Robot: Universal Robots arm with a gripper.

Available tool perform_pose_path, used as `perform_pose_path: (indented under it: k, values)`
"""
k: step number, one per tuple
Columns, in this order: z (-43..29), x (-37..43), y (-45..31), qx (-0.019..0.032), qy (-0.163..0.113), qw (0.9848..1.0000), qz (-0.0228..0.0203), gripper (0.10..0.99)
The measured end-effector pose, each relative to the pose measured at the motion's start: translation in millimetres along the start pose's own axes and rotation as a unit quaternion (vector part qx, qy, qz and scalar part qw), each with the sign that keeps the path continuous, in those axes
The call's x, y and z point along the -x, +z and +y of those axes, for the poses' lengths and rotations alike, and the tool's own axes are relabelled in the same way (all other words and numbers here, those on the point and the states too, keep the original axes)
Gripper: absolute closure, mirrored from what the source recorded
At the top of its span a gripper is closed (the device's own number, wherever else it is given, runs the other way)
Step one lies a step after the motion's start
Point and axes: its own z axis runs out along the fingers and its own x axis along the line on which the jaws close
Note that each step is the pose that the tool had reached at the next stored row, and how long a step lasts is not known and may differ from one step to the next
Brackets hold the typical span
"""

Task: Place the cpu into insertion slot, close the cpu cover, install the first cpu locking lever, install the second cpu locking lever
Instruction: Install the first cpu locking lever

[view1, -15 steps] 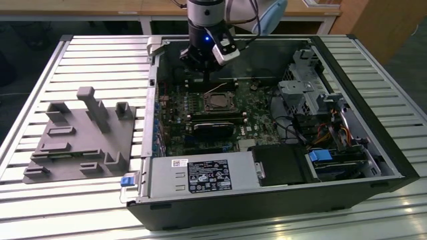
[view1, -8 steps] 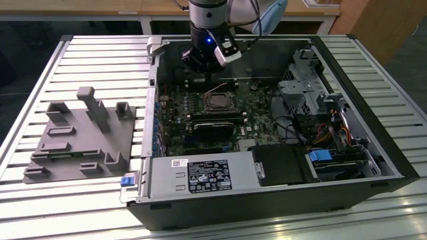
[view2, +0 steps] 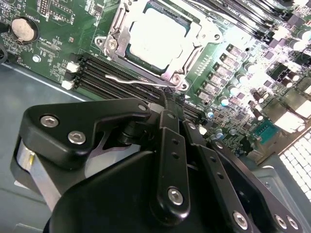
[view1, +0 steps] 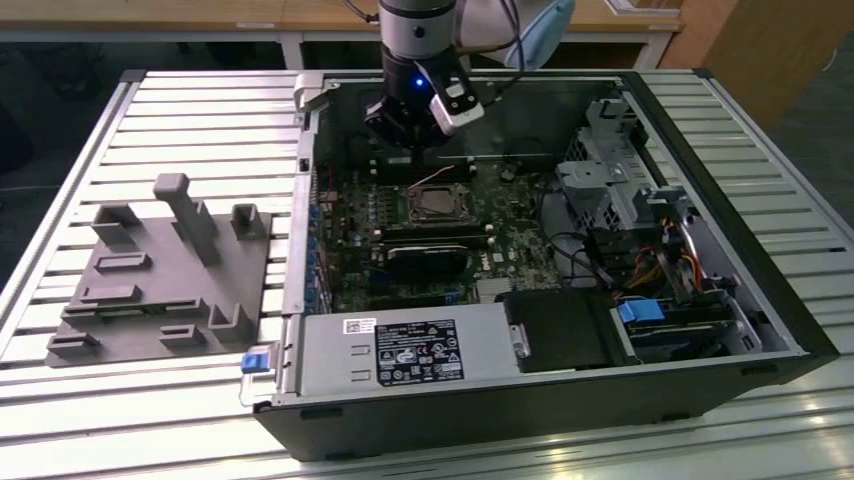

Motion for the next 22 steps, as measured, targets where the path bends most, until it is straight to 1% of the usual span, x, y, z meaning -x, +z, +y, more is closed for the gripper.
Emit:
perform_pose_path:
  k: [7, 12, 16, 22]
  values:
    - [0.1, 4.0, 2.8, 0.0, 0.0, 1.0, 0.0, 0.98]
    - [0.6, 8.4, 6.9, 0.0, 0.0, 1.0, 0.0, 0.98]
    - [3.6, 11.9, 10.5, 0.0, 0.0, 1.0, 0.0, 0.98]
    - [7.4, 15.9, 14.0, 0.0, 0.0, 1.0, 0.0, 0.98]
